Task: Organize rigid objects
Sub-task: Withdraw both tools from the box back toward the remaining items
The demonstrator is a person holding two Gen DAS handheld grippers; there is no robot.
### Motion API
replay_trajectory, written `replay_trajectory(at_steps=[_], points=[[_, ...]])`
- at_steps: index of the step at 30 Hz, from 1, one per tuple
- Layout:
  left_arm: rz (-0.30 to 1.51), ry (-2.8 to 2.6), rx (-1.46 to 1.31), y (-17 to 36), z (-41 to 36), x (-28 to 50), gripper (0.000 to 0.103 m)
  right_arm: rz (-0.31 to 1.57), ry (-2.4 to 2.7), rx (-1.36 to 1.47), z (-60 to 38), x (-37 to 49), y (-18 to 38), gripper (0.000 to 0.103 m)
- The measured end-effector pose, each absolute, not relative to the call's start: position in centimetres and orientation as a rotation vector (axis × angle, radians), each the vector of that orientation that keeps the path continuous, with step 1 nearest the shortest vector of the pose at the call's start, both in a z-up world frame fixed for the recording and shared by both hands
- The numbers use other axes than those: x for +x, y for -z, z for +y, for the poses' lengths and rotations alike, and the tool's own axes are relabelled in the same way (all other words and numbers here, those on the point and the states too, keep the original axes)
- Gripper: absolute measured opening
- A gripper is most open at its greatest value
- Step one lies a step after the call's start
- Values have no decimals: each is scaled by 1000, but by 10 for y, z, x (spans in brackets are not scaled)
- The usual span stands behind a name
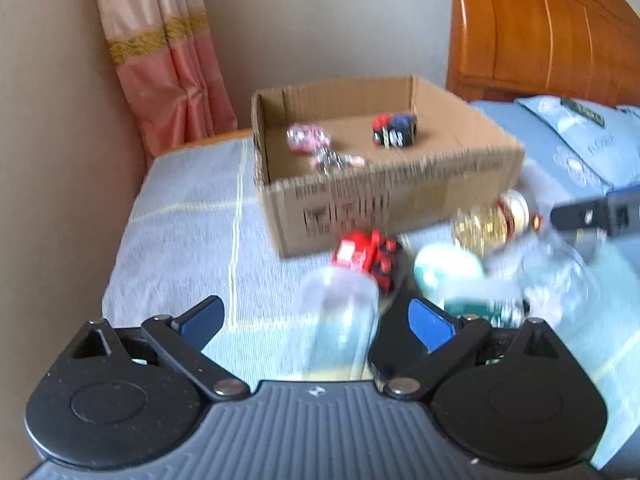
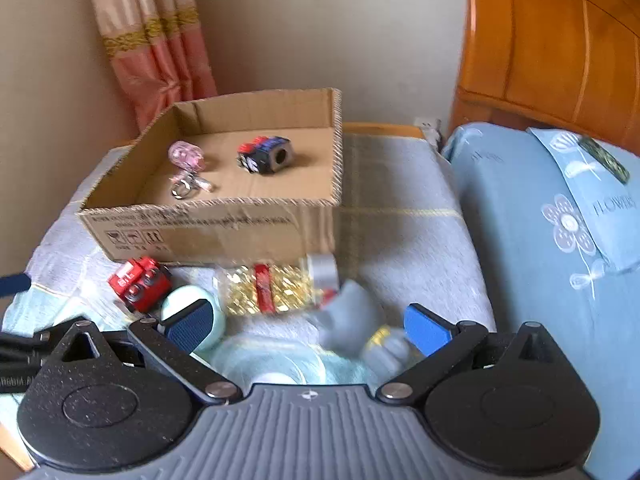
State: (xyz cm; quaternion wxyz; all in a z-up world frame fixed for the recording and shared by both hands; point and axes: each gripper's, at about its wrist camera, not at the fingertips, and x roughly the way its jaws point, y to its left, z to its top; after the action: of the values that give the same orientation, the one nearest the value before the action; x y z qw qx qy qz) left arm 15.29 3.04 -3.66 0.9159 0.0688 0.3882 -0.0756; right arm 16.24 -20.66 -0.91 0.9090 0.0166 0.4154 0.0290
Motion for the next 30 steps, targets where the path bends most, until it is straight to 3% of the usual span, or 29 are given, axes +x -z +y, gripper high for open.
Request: replay_trajectory(at_steps=[30], points=[[867,-130,13,76,121,141,99,1012,-120,-22,-188,135,54,103]])
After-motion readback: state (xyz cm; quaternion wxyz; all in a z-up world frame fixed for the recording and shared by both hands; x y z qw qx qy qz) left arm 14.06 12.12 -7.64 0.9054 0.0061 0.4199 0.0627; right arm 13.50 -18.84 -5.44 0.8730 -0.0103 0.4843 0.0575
